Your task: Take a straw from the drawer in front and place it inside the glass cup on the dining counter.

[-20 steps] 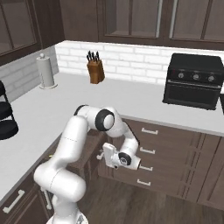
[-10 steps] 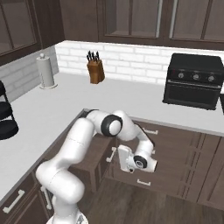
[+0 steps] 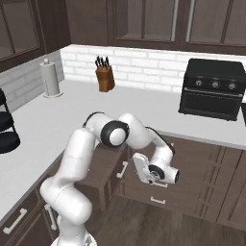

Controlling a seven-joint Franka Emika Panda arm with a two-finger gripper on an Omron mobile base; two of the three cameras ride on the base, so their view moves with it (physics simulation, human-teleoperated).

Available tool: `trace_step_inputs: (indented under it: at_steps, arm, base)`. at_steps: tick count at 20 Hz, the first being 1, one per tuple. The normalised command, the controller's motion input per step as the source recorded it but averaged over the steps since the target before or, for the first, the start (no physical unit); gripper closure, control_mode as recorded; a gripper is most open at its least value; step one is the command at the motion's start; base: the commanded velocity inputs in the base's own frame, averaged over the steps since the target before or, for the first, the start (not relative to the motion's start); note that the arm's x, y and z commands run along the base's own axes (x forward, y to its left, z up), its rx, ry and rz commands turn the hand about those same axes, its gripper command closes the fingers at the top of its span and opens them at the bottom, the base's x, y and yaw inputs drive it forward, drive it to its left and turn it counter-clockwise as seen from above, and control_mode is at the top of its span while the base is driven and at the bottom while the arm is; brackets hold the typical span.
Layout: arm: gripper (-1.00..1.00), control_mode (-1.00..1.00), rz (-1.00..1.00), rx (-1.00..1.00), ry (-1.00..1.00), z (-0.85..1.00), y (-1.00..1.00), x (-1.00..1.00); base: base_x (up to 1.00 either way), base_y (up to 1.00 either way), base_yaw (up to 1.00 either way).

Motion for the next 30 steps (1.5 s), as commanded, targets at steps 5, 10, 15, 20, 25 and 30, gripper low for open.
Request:
trace_step_inputs:
  at_steps: [5, 10, 15, 20, 25, 30]
  arm:
    - [-1.0, -1.0, -0.03, -0.26, -0.04, 1.0, 0.52, -0.09]
    - [-1.0, -1.0, 0.0, -0.29, 0.0, 1.0, 0.63, 0.0]
    - [-1.0, -1.0, 0.0, -0.27, 0.04, 0.78, 0.47, 0.27]
    - [-1.0, -1.0, 0.0, -0.2, 0.18, 0.1, 0.48, 0.45]
    - [-1.0, -1.0, 0.0, -0.12, 0.37, -0.18, 0.27, 0.55]
    - [-1.0, -1.0, 0.0, -0.04, 0.41, -0.45, 0.0, 0.51]
  base:
    - [0.0, 0.0, 0.0]
    - [0.0, 0.0, 0.0]
    - [0.0, 0.0, 0.0]
    - [0.0, 0.0, 0.0]
    - [0.0, 0.0, 0.0]
    - [0.0, 0.0, 0.0]
